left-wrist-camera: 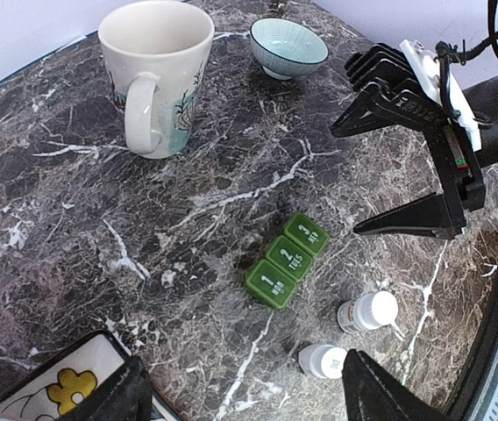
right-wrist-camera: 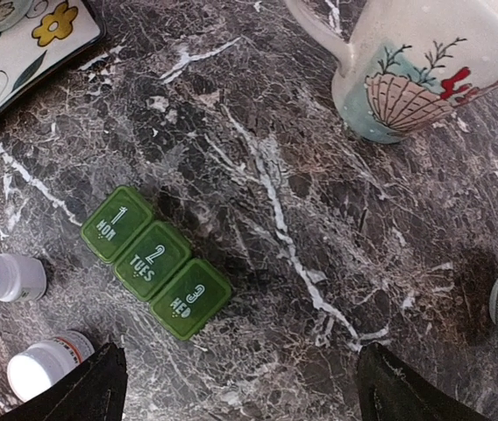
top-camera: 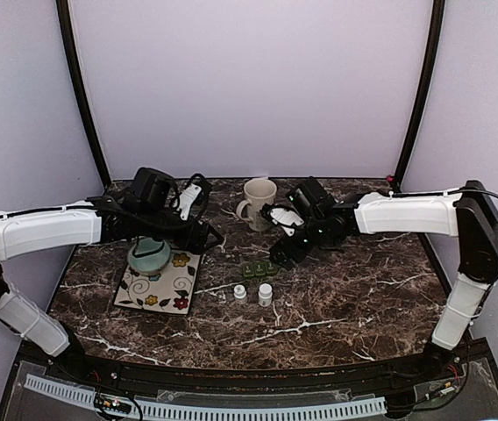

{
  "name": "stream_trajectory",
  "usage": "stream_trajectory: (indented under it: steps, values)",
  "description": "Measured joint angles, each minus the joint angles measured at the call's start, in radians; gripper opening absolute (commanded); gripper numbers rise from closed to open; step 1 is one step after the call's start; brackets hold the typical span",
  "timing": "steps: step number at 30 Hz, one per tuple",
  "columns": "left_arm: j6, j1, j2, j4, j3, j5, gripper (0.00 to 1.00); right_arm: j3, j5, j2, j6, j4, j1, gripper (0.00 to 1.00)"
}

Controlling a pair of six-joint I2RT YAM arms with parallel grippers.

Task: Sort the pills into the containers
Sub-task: Pick up the pill container from the center of the board.

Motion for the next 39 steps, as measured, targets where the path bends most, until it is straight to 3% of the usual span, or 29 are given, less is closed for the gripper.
stream_trajectory:
  steps: [10, 18, 21, 29, 39]
  values:
    - [-0.016, -0.038, 0.216, -0.086, 0.164, 0.034, 0.58, 0.022, -0.100, 0.043, 0.024, 0.000, -0.046, 0.84]
    - [-0.039, -0.049, 0.365, -0.170, 0.267, 0.055, 0.41, 0.021, -0.171, 0.064, 0.055, 0.005, -0.055, 0.83]
    - [-0.042, -0.050, 0.402, -0.196, 0.294, 0.069, 0.41, 0.024, -0.187, 0.092, 0.068, 0.004, -0.059, 0.83]
    - [0.034, -0.069, 0.417, -0.187, 0.293, 0.103, 0.53, 0.018, -0.200, 0.095, 0.142, 0.016, -0.073, 0.83]
    - [0.190, -0.080, 0.418, -0.154, 0.288, 0.085, 0.59, -0.068, -0.168, -0.039, 0.288, 0.038, -0.106, 0.83]
